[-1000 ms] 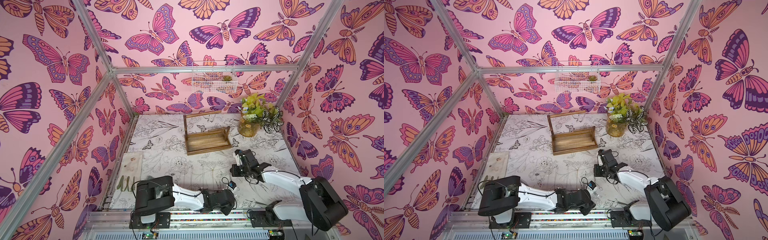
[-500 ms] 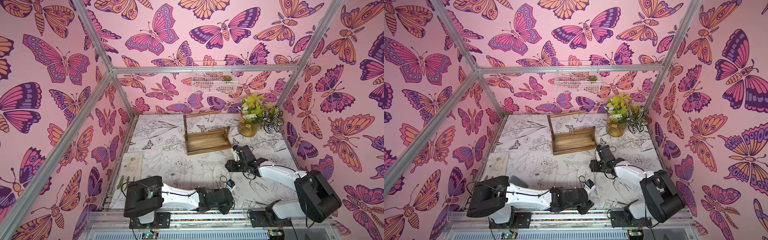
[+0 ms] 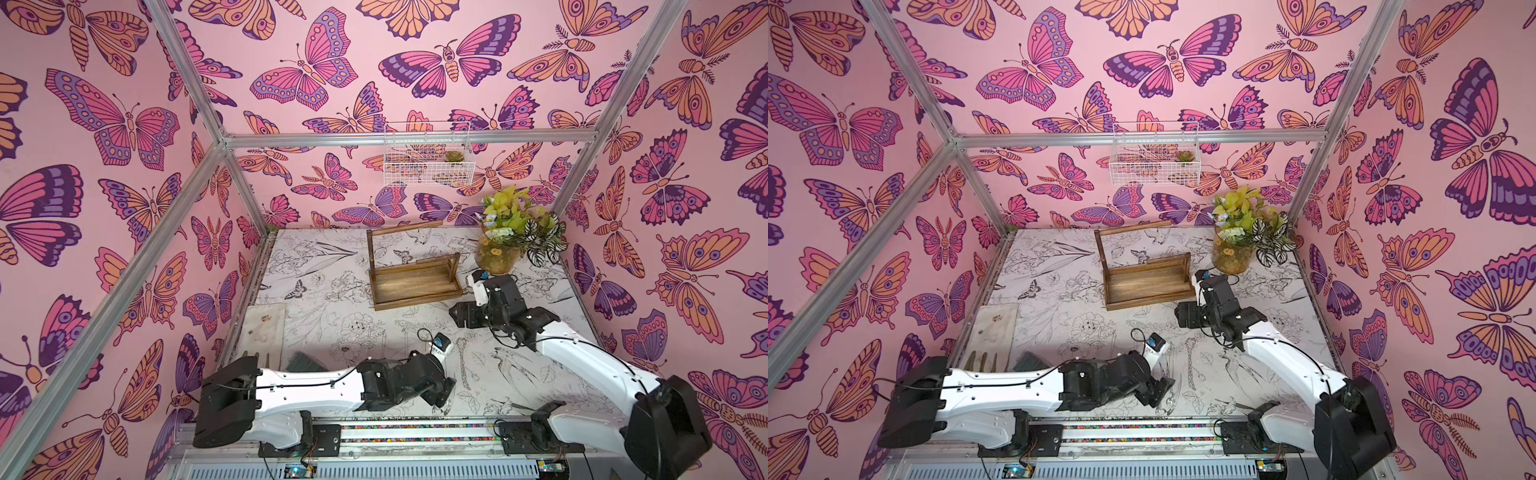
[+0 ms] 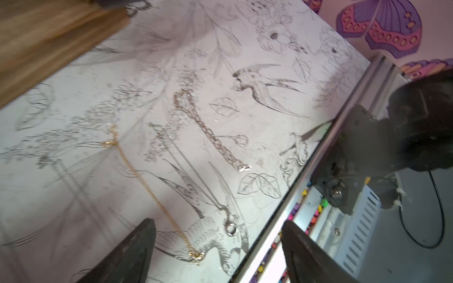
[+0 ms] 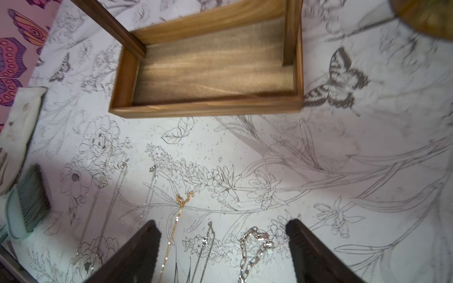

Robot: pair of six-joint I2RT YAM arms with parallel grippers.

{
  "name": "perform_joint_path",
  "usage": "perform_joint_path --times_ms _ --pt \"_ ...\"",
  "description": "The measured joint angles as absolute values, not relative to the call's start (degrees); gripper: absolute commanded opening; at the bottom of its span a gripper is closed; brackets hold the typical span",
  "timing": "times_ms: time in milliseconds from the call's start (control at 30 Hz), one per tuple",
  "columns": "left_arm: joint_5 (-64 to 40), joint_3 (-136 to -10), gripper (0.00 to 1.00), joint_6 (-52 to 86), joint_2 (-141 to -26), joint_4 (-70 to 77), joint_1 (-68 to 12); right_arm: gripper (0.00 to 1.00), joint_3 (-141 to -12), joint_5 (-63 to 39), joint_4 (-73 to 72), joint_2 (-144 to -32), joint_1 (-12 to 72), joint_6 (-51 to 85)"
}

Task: Take the necklace off the jewelry display stand
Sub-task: Reset both arms

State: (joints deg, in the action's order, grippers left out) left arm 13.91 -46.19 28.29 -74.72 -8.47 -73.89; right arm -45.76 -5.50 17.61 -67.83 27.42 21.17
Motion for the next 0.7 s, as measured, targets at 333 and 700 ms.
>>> perform_joint_path --times_ms 333,700 --pt "13.1 -48.0 1.00 17.4 -61.4 -16.2 -53.1 0.99 -48.9 -3.4 21.7 -64.5 25.3 17.4" --pt "6.9 -43.4 1.00 6.9 -56.8 -13.5 -27.7 0.99 -42.8 6.0 12.3 -65.7 13.6 11.4"
